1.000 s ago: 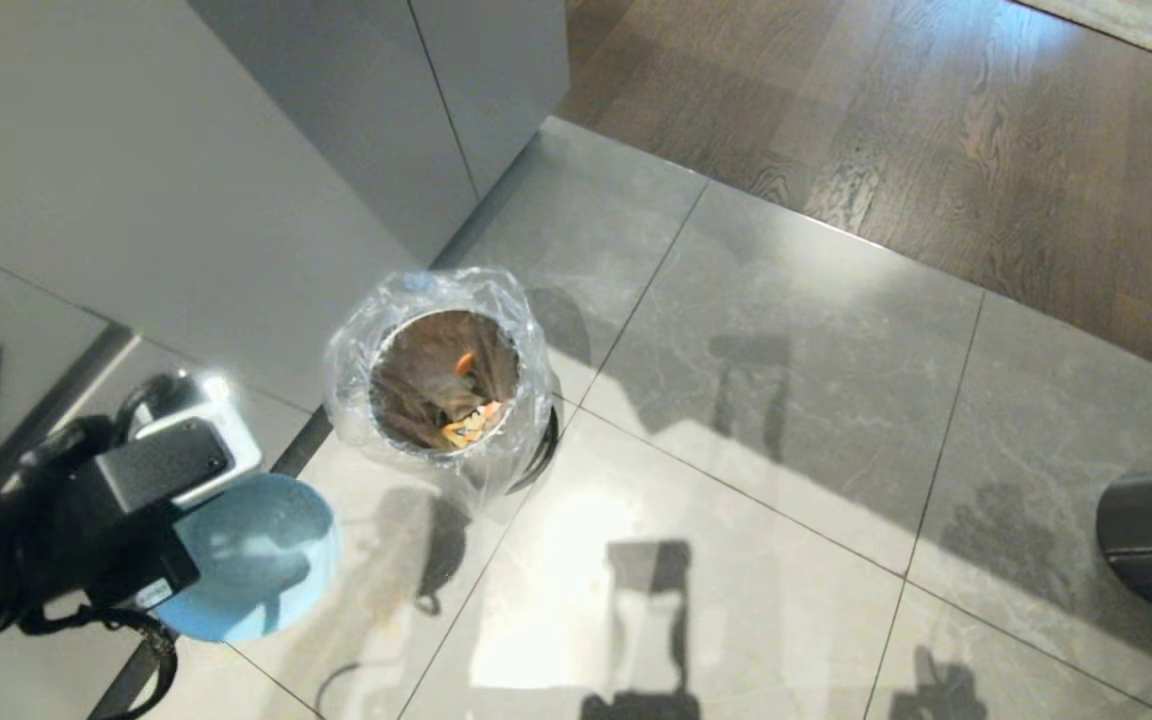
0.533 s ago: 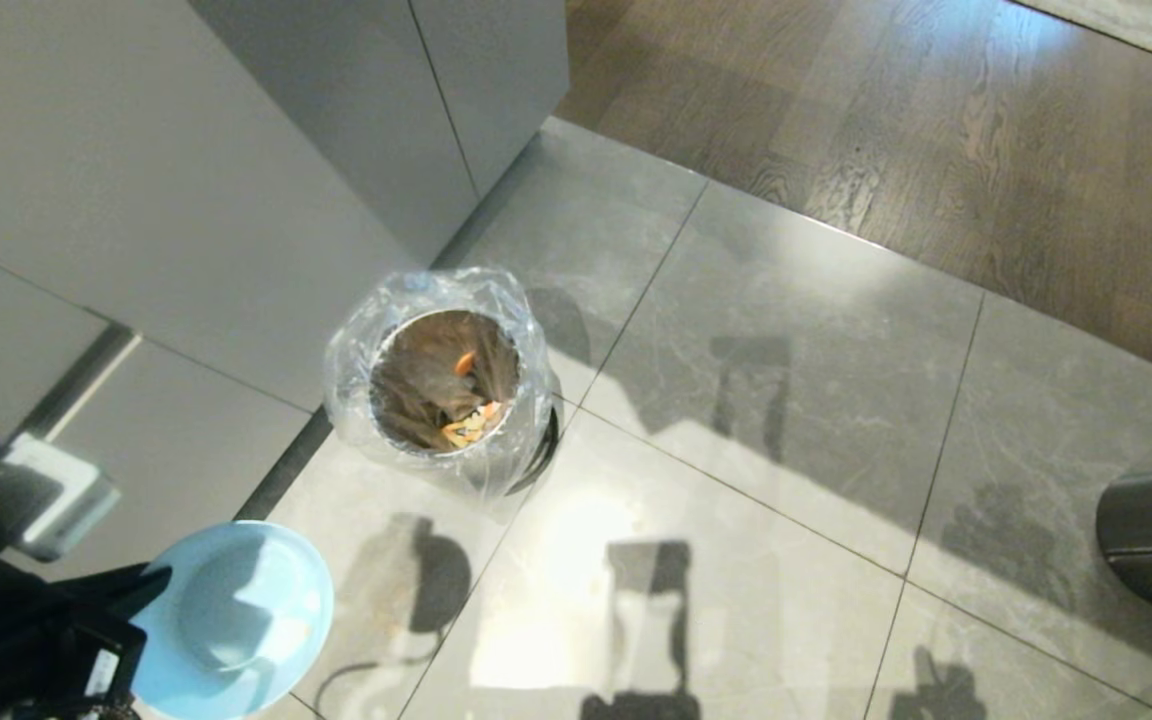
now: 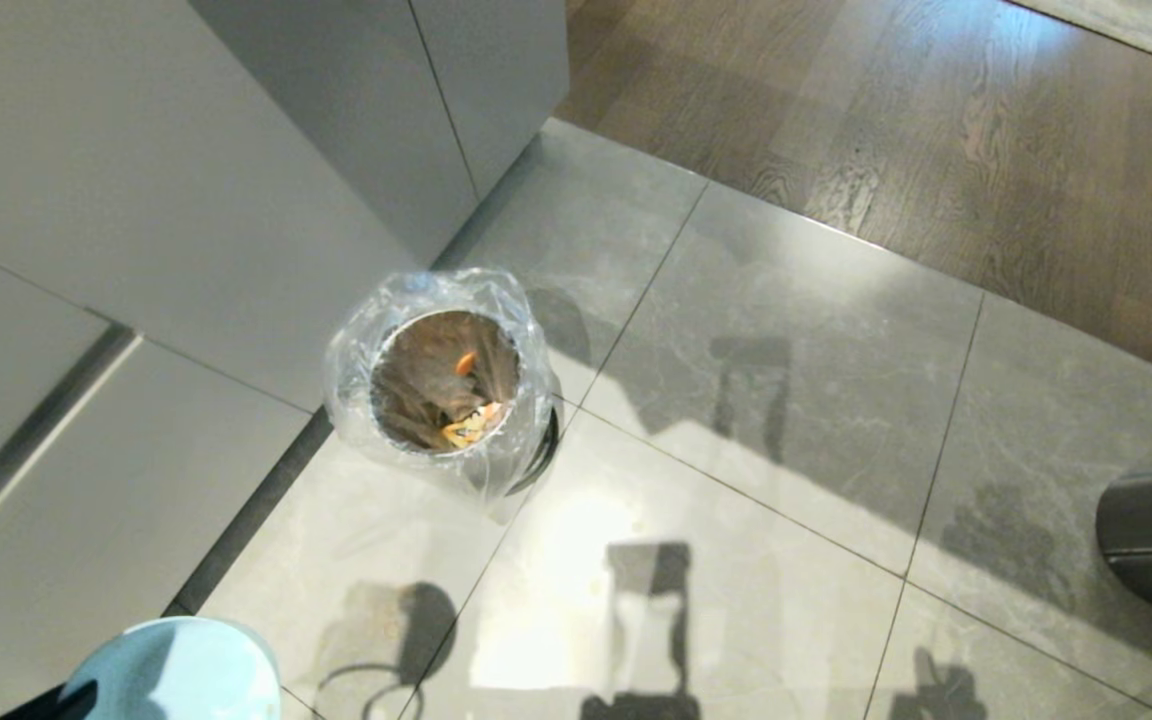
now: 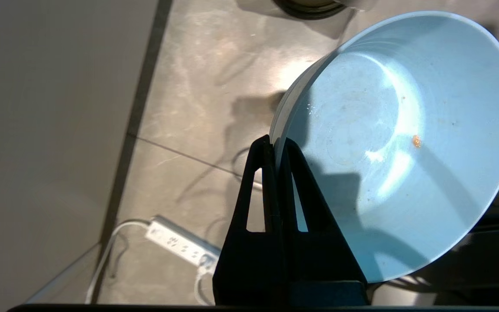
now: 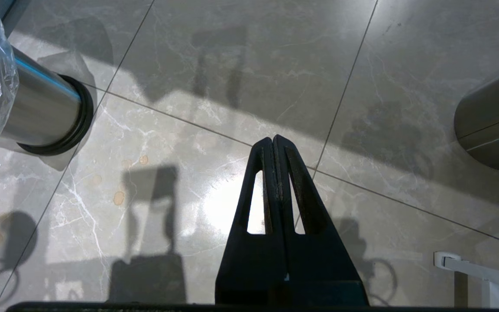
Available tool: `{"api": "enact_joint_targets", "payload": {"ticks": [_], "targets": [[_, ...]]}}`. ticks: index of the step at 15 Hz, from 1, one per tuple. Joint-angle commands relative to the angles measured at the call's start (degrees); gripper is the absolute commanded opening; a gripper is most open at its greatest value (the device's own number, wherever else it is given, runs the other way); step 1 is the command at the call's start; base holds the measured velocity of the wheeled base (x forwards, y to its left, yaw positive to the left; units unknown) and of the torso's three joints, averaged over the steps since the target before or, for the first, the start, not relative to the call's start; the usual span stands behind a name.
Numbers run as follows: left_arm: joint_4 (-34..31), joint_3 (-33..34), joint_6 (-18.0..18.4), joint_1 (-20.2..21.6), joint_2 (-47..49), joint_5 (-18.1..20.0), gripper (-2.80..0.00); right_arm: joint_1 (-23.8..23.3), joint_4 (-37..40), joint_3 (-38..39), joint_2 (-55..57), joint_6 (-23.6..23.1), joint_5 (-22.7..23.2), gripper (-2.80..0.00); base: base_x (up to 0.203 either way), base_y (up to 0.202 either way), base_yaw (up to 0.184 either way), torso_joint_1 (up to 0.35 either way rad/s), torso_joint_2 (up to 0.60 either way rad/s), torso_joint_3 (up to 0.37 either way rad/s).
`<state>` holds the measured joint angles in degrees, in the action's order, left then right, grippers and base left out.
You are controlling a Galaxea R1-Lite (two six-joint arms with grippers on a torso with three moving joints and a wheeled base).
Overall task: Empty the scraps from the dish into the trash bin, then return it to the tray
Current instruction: Put the bowl back to the table
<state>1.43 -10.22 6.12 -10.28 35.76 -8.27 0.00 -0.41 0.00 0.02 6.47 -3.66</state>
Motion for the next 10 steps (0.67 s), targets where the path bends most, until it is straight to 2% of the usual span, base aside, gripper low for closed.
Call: {"api": "enact_joint_targets", "payload": {"ticks": [1, 4, 10], "targets": [[3.1, 5.6, -0.1, 3.2, -6.4, 5.5, -2.8, 0.0, 0.0, 0.0, 0.0, 0.0, 0.0, -2.8, 0.0, 0.0, 0.0, 0.0, 0.0, 0.0], [5.2, 9.7, -0.1, 7.1, -11.6, 9.2, -2.8, 0.0, 0.0, 0.0, 0.0, 0.0, 0.0, -2.8, 0.0, 0.0, 0.0, 0.0, 0.0, 0.0], [-0.8, 10.2, -0.3, 11.9, -22.0, 9.5, -2.8, 0.0, 0.0, 0.0, 0.0, 0.0, 0.0, -2.8, 0.0, 0.0, 0.0, 0.0, 0.0, 0.0]]}}
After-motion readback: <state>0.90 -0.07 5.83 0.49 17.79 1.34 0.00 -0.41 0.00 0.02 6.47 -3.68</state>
